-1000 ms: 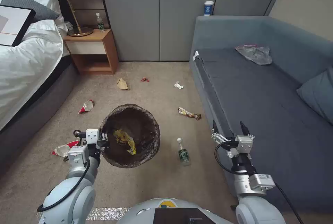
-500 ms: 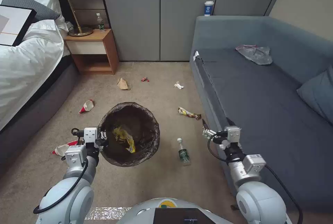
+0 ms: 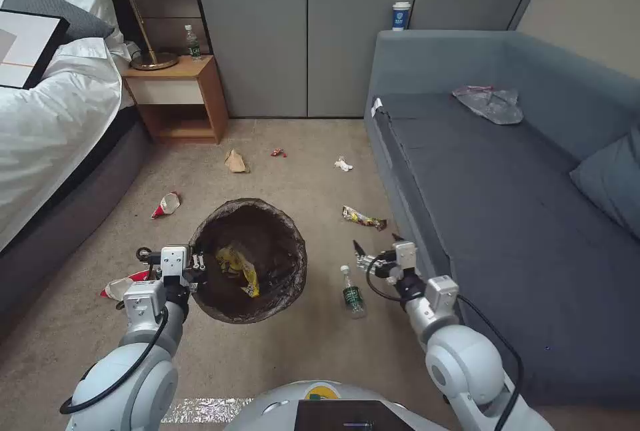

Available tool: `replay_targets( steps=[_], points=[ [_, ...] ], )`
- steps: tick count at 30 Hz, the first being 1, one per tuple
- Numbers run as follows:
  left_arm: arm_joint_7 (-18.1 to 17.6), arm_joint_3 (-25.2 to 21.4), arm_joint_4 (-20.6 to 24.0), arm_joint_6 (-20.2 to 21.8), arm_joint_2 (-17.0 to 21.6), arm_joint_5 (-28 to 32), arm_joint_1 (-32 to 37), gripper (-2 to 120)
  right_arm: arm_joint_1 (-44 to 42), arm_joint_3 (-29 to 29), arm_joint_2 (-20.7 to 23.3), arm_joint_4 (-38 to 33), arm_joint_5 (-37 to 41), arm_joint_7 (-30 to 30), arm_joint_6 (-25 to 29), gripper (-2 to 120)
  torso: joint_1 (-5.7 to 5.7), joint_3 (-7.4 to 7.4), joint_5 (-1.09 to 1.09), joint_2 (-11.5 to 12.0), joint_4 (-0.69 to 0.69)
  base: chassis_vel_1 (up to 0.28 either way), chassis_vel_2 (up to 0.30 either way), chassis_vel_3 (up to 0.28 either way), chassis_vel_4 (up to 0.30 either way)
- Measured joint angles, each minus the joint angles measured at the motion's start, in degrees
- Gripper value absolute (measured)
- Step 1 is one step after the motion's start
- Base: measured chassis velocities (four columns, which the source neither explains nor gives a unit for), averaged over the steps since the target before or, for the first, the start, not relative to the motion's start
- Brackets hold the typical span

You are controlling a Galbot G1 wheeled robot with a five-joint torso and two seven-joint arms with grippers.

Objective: Pick up the trash bin, then pick up the garbage from the floor and place it into the trash bin.

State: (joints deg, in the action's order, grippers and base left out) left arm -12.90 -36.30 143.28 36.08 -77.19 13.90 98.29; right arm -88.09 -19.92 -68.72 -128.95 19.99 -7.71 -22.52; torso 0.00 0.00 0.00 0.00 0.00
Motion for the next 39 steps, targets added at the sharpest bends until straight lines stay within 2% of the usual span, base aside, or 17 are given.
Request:
replay_targets(
  steps=[2, 6, 16, 22, 28, 39],
  points=[
    [0.0, -0.2, 0.0, 0.0, 0.1, 0.1, 0.1, 2, 3.2, 2.1, 2.5, 2.8, 4.1, -1.0, -1.4, 100, 0.0, 0.0, 0.0, 0.0, 0.0, 0.0, 0.0, 0.0, 0.0],
    [0.0, -0.3, 0.0, 0.1, 0.0, 0.1, 0.3, 2, 6.2, 3.5, 4.6, 6.2, 8.4, -1.6, -2.5, 100, 0.0, 0.0, 0.0, 0.0, 0.0, 0.0, 0.0, 0.0, 0.0],
    [-0.1, -0.2, 0.0, 0.1, -0.3, 0.1, 0.3, 2, 10.2, 5.0, 5.7, 14.6, 14.0, -1.8, -4.1, 100, 0.0, 0.0, 0.0, 0.0, -0.01, 0.0, 0.0, 0.0, 0.0],
    [-0.1, -0.2, 0.0, 0.2, -0.4, 0.1, 0.3, 2, 13.1, 6.2, 4.7, 21.3, 15.0, -1.1, -4.3, 100, 0.0, 0.0, 0.0, 0.0, 0.0, 0.0, 0.0, 0.0, 0.0],
    [-0.1, -0.1, 0.0, 0.2, -0.5, 0.0, 0.2, 2, 14.6, 6.9, 3.3, 24.1, 15.7, -0.4, -4.7, 100, 0.0, 0.0, 0.0, 0.0, 0.0, 0.0, 0.0, 0.0, 0.0],
    [-0.1, -0.1, 0.0, 0.3, -0.6, 0.0, 0.2, 2, 19.3, 10.1, -1.3, 33.1, 17.6, -1.5, -5.7, 100, 0.0, 0.0, -0.01, 0.0, 0.0, 0.0, 0.0, 0.0, 0.0]
  ],
)
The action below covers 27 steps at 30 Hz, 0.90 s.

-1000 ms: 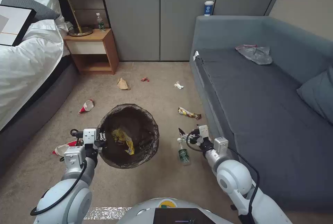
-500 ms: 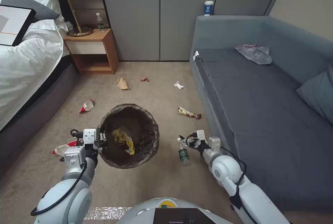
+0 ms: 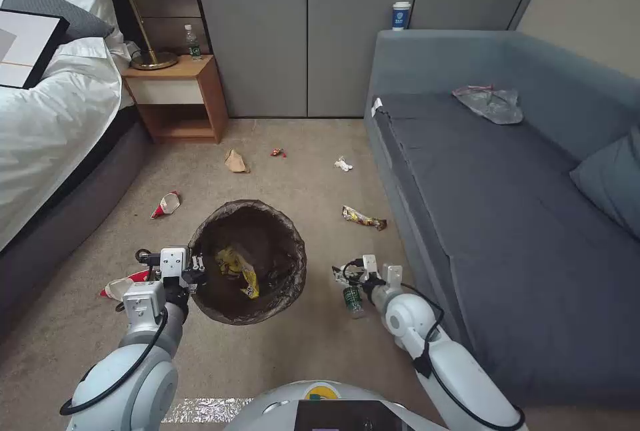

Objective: Pick up the trash bin, then pick up the garbage from the floor and place it into the trash bin.

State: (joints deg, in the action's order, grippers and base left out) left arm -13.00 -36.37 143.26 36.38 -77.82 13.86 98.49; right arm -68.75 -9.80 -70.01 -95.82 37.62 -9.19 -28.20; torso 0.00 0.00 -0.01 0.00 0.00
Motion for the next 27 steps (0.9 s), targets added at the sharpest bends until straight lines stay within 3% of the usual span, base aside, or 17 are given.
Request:
replay_targets(
  steps=[11, 27],
  points=[
    [0.1, -0.1, 0.0, 0.0, -0.1, -0.1, -0.2, 2, 2.8, 0.7, -1.8, 8.5, -1.8, -0.8, 0.6, 100, 0.0, 0.0, 0.0, 0.0, 0.0, 0.0, 0.0, 0.0, 0.0],
    [0.3, -0.1, 0.0, 0.0, -0.1, 0.1, -0.6, 2, 4.4, 0.7, -3.1, 13.5, -3.2, -1.9, 1.3, 100, 0.0, 0.0, 0.01, 0.0, 0.0, 0.0, 0.0, 0.0, 0.0]
  ],
)
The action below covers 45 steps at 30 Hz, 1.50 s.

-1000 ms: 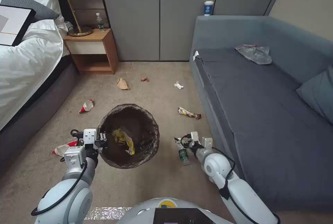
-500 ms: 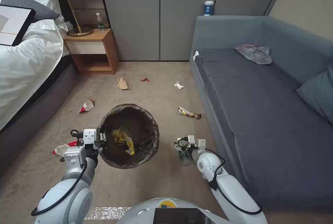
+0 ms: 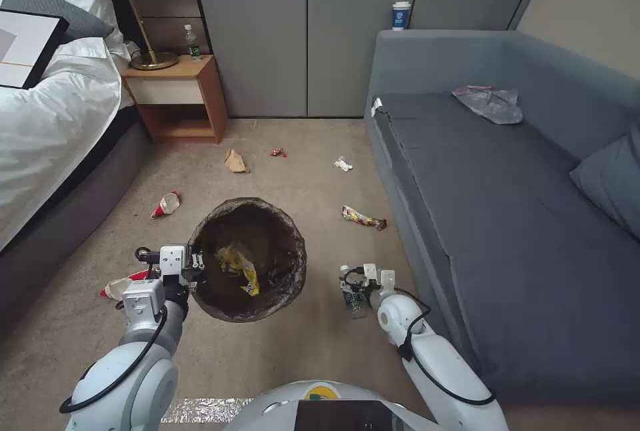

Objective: Pick up the trash bin, then pick up the garbage from the floor and place it into the trash bin.

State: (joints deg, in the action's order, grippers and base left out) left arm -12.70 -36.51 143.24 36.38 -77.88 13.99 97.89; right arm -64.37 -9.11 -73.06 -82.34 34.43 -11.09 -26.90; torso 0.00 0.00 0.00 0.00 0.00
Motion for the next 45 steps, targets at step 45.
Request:
replay_targets(
  steps=[45],
  points=[
    [0.3, 0.5, 0.0, -0.1, -0.5, -0.2, -0.4, 2, 1.6, 1.9, -3.7, 10.3, -5.8, -2.2, 0.9, 95, 0.0, -0.01, -0.03, 0.0, -0.01, 0.0, 0.0, 0.0, 0.0]
  ],
)
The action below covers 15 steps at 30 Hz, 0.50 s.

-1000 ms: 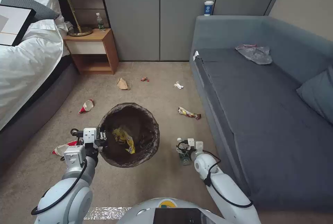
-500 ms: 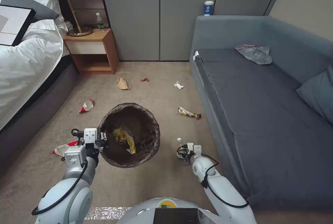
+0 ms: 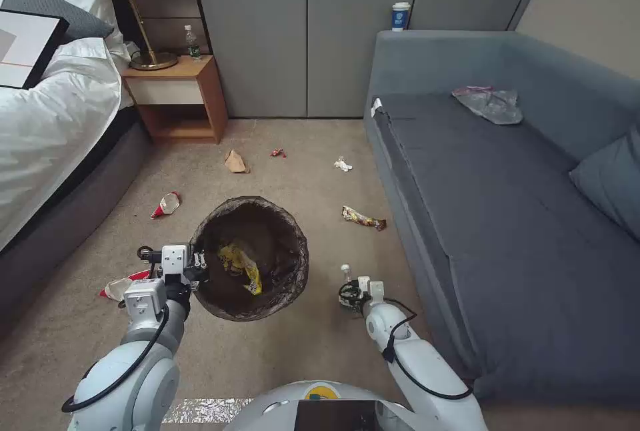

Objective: Pick up the trash bin, then pick up the garbage from the floor and place it into the trash bin.

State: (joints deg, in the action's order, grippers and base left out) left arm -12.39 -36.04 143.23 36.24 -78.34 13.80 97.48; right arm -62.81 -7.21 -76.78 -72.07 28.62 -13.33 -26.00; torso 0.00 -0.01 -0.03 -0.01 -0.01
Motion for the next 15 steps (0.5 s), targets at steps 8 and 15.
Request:
replay_targets(
  steps=[8, 15],
  points=[
    [0.2, 0.0, 0.0, 0.0, 0.0, 0.0, -0.1, 2, -1.8, 0.5, 0.7, -3.5, 0.9, -1.7, -0.6, 67, 0.0, 0.01, 0.05, 0.0, 0.01, 0.0, 0.0, 0.0, 0.0],
    [0.3, 0.1, 0.0, -0.1, 0.0, 0.0, -0.4, 2, -2.8, 1.8, 1.3, -6.8, 2.8, -4.6, -1.8, 34, 0.0, 0.01, 0.05, 0.0, 0.02, 0.0, 0.0, 0.0, 0.0]
  ],
)
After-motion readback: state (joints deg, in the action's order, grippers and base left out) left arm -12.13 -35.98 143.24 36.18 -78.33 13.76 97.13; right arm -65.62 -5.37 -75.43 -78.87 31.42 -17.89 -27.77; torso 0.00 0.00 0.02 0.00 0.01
